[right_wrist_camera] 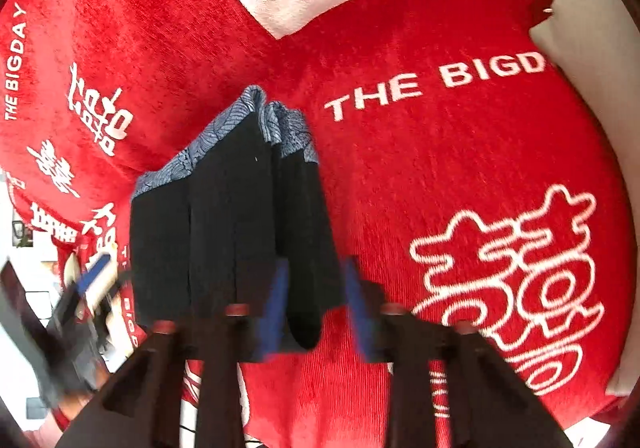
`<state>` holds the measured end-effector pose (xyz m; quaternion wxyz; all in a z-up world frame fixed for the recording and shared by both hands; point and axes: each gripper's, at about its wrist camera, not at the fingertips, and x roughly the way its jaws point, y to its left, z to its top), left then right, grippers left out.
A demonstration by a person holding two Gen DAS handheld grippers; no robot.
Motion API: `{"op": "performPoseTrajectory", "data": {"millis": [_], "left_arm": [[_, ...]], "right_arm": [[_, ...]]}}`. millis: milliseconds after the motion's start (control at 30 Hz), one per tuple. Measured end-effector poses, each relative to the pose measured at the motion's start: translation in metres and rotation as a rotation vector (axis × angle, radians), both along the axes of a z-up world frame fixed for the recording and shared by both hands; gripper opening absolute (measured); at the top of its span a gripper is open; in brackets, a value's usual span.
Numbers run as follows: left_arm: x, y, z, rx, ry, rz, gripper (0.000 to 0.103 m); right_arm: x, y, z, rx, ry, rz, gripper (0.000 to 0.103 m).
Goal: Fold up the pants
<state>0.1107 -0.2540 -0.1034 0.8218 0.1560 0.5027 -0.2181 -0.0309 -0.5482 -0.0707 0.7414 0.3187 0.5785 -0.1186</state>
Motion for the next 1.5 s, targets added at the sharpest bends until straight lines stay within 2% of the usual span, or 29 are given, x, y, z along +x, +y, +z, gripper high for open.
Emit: {"op": "performPoseTrajectory", "data": {"millis": [133, 233, 300, 467, 567, 667, 833, 1000, 1133, 1200, 1233, 1367, 1433, 1500], "left_arm": [[0.063, 0.024, -0.018, 0.001, 0.050, 0.213, 0.071], [0.087, 0.032, -0.048, 0.001, 0.153, 0.288, 0.071], [0.087, 0.035, -0.066, 0.013, 0.182, 0.308, 0.071], [0.076, 0.039, -0.084, 0.012, 0.157, 0.284, 0.074], [0.075, 0.040, -0.087, 0.019, 0.136, 0.271, 0.079], [0.082, 0.045, -0.086, -0.014, 0.170, 0.296, 0.081], [0.076, 0.051, -0.061, -0.017, 0.165, 0.280, 0.081], [0.037, 0.059, -0.039, 0.004, 0.140, 0.202, 0.081], [0.004, 0.069, -0.055, 0.071, 0.165, 0.175, 0.081], [-0.006, 0.076, -0.067, 0.061, 0.172, 0.188, 0.082], [-0.010, 0.077, -0.072, 0.059, 0.150, 0.191, 0.085], [-0.010, 0.070, -0.078, 0.083, 0.130, 0.187, 0.087], [-0.010, 0.070, -0.078, 0.091, 0.125, 0.194, 0.091], [-0.008, 0.073, -0.079, 0.078, 0.133, 0.196, 0.091]], "right_arm": [[0.003, 0.012, 0.014, -0.067, -0.047, 0.034, 0.022], [0.024, 0.037, 0.022, -0.104, -0.078, 0.102, 0.022], [0.031, 0.052, 0.019, -0.118, -0.073, 0.143, 0.022], [0.026, 0.066, -0.013, -0.159, 0.014, 0.204, 0.022], [0.018, 0.065, -0.022, -0.166, -0.012, 0.194, 0.022], [0.017, 0.068, -0.024, -0.191, -0.022, 0.204, 0.022], [0.017, 0.068, -0.024, -0.198, -0.019, 0.182, 0.022], [0.014, 0.069, -0.025, -0.213, -0.037, 0.178, 0.022], [0.010, 0.070, -0.025, -0.230, -0.049, 0.168, 0.022], [0.009, 0.071, -0.025, -0.233, -0.051, 0.168, 0.022], [0.009, 0.072, -0.025, -0.236, -0.052, 0.170, 0.022], [0.009, 0.076, -0.025, -0.253, -0.061, 0.174, 0.022], [0.009, 0.077, -0.025, -0.259, -0.063, 0.170, 0.022], [0.010, 0.077, -0.025, -0.263, -0.061, 0.162, 0.022]]}}
